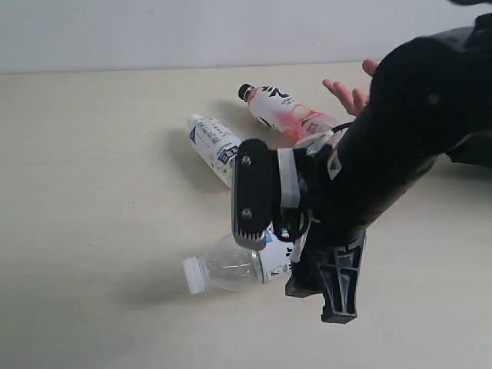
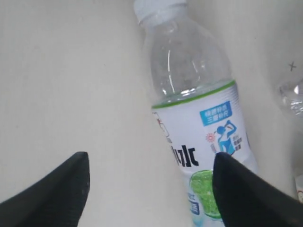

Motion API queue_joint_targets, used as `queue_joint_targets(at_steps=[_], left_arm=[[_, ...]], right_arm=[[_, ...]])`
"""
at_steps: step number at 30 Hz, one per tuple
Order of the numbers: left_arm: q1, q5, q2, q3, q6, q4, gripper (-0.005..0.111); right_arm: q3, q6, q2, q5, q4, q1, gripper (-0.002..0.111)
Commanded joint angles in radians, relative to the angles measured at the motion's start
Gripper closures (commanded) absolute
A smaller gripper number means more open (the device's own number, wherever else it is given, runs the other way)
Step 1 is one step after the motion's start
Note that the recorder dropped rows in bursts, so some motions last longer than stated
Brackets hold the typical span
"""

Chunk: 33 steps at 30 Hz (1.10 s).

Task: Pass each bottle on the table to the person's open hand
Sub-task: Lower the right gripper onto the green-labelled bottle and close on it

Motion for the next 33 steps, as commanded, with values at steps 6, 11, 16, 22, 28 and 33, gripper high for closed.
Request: queue_joint_targets(at_steps=[6,11,16,22,28,33], left_arm=[[0.000,-0.003,-0.007,0.001,0.000,0.002,0.101],[0.000,-0.003,-0.007,0.001,0.000,0.002,0.101],[0.000,-0.003,-0.007,0.001,0.000,0.002,0.101],[0.000,-0.003,-0.007,0.001,0.000,0.002,0.101],[0.000,-0.001,-0.007,0.001,0.000,0.002,0.101],[0.000,-0.001,-0.007,0.001,0.000,0.002,0.101]], right_arm=[[-0.006,0.179,0.120,-0.153,-0.342,0.091,0.031],[-0.006,0.200,0.165,-0.177,-0.433,0.091,0.031],[-0.006,0.274,0.217,-0.188,-0.503,0.091,0.031],[-0.006,0.299,0.246,-0.188,-0.503,0.091,0.034],[-0.006,0.299,0.251,-0.188,-0.503,0.091,0.069],[-0.006,0.299,0.251,-0.183,-0.499,0.091,0.108]])
